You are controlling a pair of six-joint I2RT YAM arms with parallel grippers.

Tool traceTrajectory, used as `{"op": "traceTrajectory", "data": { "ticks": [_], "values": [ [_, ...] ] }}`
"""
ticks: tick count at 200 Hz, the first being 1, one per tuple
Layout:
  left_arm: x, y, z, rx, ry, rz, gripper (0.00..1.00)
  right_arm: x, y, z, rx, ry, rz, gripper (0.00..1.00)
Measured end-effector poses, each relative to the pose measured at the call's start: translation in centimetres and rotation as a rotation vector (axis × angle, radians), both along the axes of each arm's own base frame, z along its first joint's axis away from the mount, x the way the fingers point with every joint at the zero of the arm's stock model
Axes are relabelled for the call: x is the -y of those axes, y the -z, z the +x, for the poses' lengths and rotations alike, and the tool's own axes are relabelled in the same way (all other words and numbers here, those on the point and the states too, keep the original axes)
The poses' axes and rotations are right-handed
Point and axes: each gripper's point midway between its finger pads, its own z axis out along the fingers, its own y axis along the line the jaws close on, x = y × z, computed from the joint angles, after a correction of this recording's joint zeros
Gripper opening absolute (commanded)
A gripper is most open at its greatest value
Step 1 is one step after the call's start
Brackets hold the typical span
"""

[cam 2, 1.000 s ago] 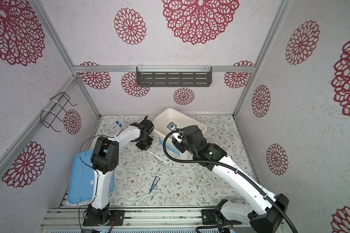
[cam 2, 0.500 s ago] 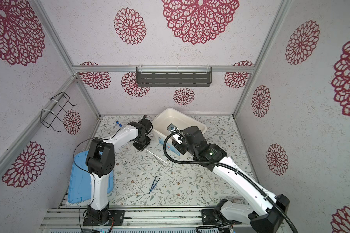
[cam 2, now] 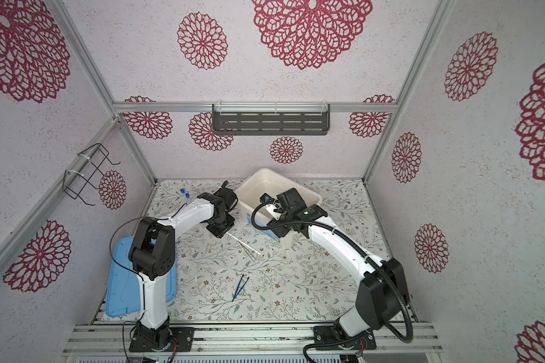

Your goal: Organize the chemistry lab equipment

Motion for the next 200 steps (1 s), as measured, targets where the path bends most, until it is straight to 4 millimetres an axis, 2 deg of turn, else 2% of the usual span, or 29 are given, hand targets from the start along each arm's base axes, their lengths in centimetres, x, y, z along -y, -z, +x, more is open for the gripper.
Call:
{"op": "traceTrajectory", "data": {
  "ticks": [37,52,90,151,187,200],
  "values": [
    [-0.2,0.4,-0.2,-0.003,-0.002,0.006,0.43,-0.7,1.1,1.5,-0.096,0.006,0.02,0.39],
    [-0.1,0.5,-0.1,0.001,-0.002,0.003,0.43,-0.9,1.2,1.6,-0.123,0.014,0.025,0.33],
    [-0.1,0.8,-0.1,0.003,-0.002,0.001,0.43,-0.5,1.6,1.1,-0.174,0.08,0.047,0.28],
    [0.1,1.1,0.0,0.012,-0.001,-0.009,0.42,1.3,1.7,-0.4,-0.186,0.22,0.077,0.17],
    [0.1,1.8,-0.2,0.009,0.0,-0.012,0.42,2.4,1.3,-0.8,-0.163,0.313,0.112,0.2],
    [0.1,1.8,-0.2,0.009,0.004,-0.015,0.42,2.4,1.2,-1.0,-0.163,0.331,0.131,0.27]
  ]
}}
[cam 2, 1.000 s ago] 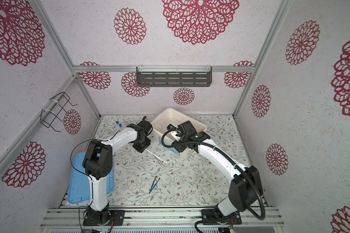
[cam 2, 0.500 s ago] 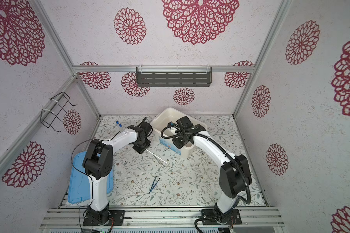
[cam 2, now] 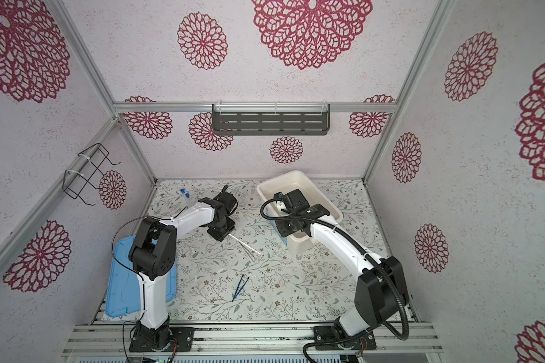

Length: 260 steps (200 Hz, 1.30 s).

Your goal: Organize the chemistry lab equipment

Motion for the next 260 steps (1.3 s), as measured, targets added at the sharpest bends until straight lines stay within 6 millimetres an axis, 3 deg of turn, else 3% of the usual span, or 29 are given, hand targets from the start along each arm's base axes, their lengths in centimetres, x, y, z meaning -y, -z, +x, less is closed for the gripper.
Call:
{"op": "traceTrajectory", "data": {
  "ticks": [17,44,120,151,260],
  "values": [
    [0.2,-0.1,0.3,0.01,0.007,-0.006,0.43,-0.2,-0.3,0.0,0.004,0.018,0.025,0.4],
    [0.4,0.0,0.4,0.01,0.016,-0.004,0.42,-0.5,-1.5,0.3,0.036,0.036,0.063,0.45],
    [1.4,1.0,0.6,-0.034,0.038,0.02,0.4,-0.6,-8.8,1.0,0.216,0.014,0.129,0.49],
    [1.8,1.6,1.2,-0.052,0.038,0.026,0.36,-0.2,-10.0,0.8,0.256,0.003,0.128,0.5],
    [1.4,2.2,0.4,-0.109,-0.004,0.043,0.18,-0.3,-13.2,-0.3,0.366,-0.051,0.194,0.51]
  ]
}}
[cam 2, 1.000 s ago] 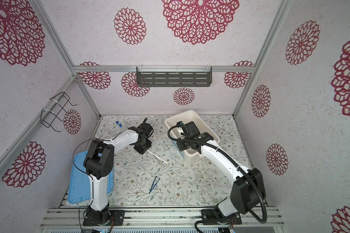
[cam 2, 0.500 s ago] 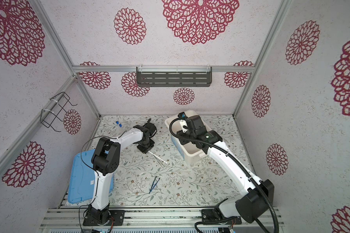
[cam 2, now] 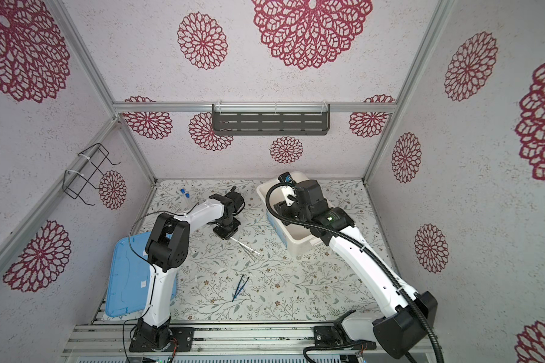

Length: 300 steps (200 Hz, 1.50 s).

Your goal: Organize the chemistry lab equipment

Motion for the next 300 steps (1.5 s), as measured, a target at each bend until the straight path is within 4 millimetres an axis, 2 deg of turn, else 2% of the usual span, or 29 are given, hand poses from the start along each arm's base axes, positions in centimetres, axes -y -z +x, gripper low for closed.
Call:
{"op": "traceTrajectory", "data": {
  "ticks": [23,100,138,158,186,225,269,300],
  "values": [
    [0.0,0.0,0.0,0.001,-0.012,-0.004,0.06,0.1,-0.3,-0.4,0.013,-0.008,0.012,0.51],
    [0.0,-0.1,0.2,0.011,-0.038,-0.01,0.08,-0.8,0.7,-1.2,0.016,-0.081,0.021,0.52],
    [-0.1,-0.1,0.3,0.017,-0.056,-0.02,0.06,-2.2,0.9,-2.1,0.021,-0.164,0.018,0.54],
    [0.0,-0.2,0.5,0.018,-0.062,-0.035,0.05,-3.5,1.6,-3.2,0.017,-0.218,-0.002,0.56],
    [0.1,-0.3,0.5,0.017,-0.063,-0.049,0.05,-5.6,4.0,-5.5,-0.014,-0.304,-0.046,0.57],
    [0.3,-0.6,0.3,0.013,-0.063,-0.067,0.05,-7.1,8.8,-7.6,-0.105,-0.362,-0.111,0.57],
    [0.1,-1.5,-0.5,0.013,-0.062,-0.074,0.05,-8.4,14.7,-7.9,-0.208,-0.363,-0.19,0.57],
    [-0.2,-2.1,-1.0,0.015,-0.062,-0.076,0.06,-9.0,17.6,-7.6,-0.256,-0.363,-0.238,0.59]
  ]
}}
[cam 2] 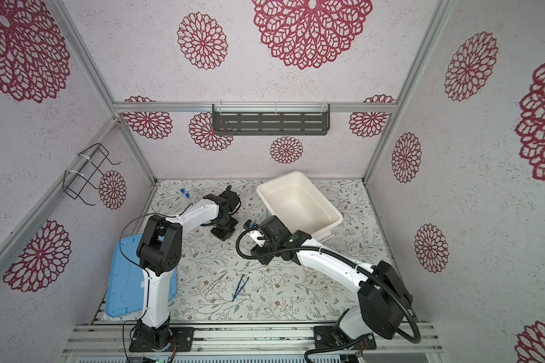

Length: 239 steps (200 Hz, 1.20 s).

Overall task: Organize the chemistry lab equipment
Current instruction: 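Grasp the glass rod with the right gripper below the left gripper's hold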

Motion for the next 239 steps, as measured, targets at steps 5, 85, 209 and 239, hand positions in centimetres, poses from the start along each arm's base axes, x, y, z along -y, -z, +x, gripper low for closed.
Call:
{"op": "traceTrajectory", "data": {
  "ticks": [5,85,209,239],
  "values": [
    [0.0,-0.1,0.0,0.001,0.0,-0.001,0.06,-0.1,0.4,0.0,-0.005,0.0,-0.007,0.59],
    [0.0,0.2,-0.7,-0.018,0.002,-0.011,0.06,-2.1,6.7,1.8,-0.052,-0.013,-0.063,0.62],
    [0.1,0.1,-0.9,-0.021,0.003,-0.025,0.06,-5.3,9.9,4.5,-0.018,-0.019,-0.016,0.44],
    [0.4,-0.1,-0.9,-0.021,0.004,-0.038,0.06,-5.6,10.6,4.6,-0.026,-0.018,-0.02,0.38]
  ]
}}
